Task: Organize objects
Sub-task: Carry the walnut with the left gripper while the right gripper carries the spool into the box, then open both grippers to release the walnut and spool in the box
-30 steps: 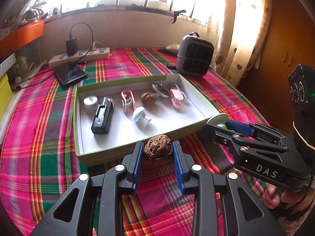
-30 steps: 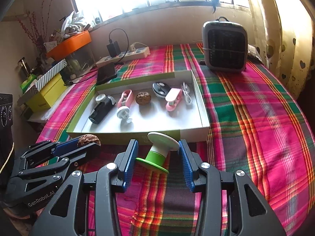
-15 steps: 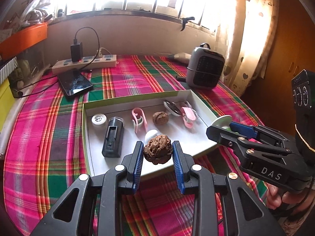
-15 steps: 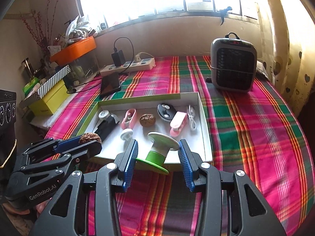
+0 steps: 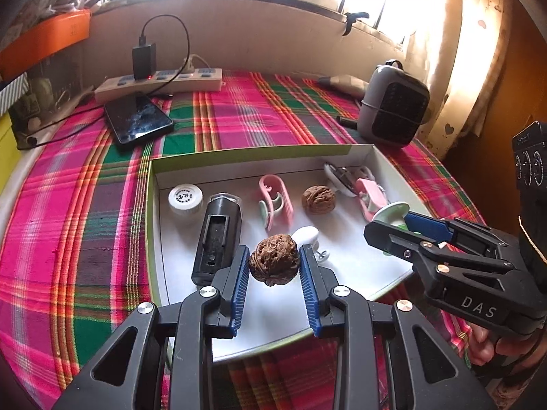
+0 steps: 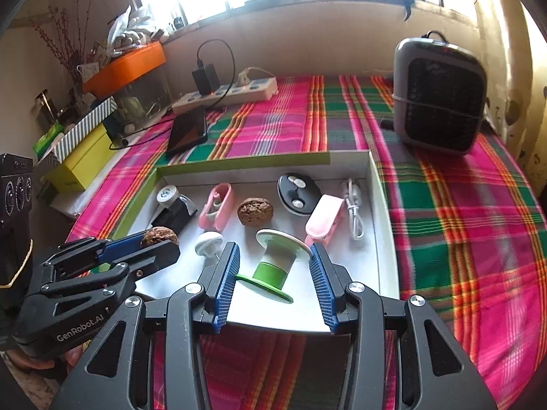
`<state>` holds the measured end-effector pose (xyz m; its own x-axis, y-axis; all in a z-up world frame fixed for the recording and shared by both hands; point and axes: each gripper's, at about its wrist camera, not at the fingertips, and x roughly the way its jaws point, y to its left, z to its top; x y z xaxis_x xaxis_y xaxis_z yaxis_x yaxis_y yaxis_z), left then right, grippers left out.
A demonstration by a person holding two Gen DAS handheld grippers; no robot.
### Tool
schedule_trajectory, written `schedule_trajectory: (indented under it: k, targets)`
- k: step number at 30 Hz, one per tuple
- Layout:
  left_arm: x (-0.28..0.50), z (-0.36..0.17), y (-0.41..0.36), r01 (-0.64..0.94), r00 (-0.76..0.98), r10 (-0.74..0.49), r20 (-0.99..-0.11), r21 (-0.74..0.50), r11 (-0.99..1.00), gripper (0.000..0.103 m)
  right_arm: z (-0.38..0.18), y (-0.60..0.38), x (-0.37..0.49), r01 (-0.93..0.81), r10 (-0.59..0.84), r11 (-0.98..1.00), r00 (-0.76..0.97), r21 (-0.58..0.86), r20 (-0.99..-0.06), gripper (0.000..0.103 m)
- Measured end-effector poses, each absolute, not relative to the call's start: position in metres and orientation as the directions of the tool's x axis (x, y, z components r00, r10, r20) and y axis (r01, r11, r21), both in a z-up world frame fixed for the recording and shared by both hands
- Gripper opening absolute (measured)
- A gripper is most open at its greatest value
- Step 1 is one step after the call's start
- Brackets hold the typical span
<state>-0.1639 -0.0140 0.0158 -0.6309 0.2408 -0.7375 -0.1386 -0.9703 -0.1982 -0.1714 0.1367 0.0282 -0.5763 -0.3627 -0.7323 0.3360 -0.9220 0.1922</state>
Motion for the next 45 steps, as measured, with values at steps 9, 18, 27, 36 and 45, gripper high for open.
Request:
schedule_trajectory:
  k: [9,18,27,36,45]
  targets:
    - [-0.171,0.011,-0.008,-0.151,-0.624,0.232,-0.746,-0.177,-0.973,0.027,0.016,0.133,-0.179,0.352,-0.37,-0.915,-0.543,0.196,-0.753,0.044]
    - [-0.175,0.006,-0.003,-0.16,-0.612,0.225,-0.759,-0.16,-0.974,0.027,0.011,0.127,-0.18,0.363,-0.344,-0.919,-0.547,0.154,-0.763,0.044]
    - [-0.176,0.005,0.0,-0.162,-0.608,0.212,-0.765,-0.142,-0.977,0.028,0.01,0.127,-0.179,0.363,-0.341,-0.92,-0.555,0.147,-0.759,0.044]
    - [-0.176,0.005,0.0,-0.158,-0.607,0.21,-0.766,-0.143,-0.977,0.028,0.012,0.127,-0.179,0.356,-0.346,-0.921,-0.559,0.158,-0.754,0.045]
    - [-0.172,0.012,-0.007,-0.141,-0.623,0.213,-0.753,-0.16,-0.977,0.032,0.016,0.129,-0.175,0.354,-0.358,-0.919,-0.568,0.173,-0.741,0.046]
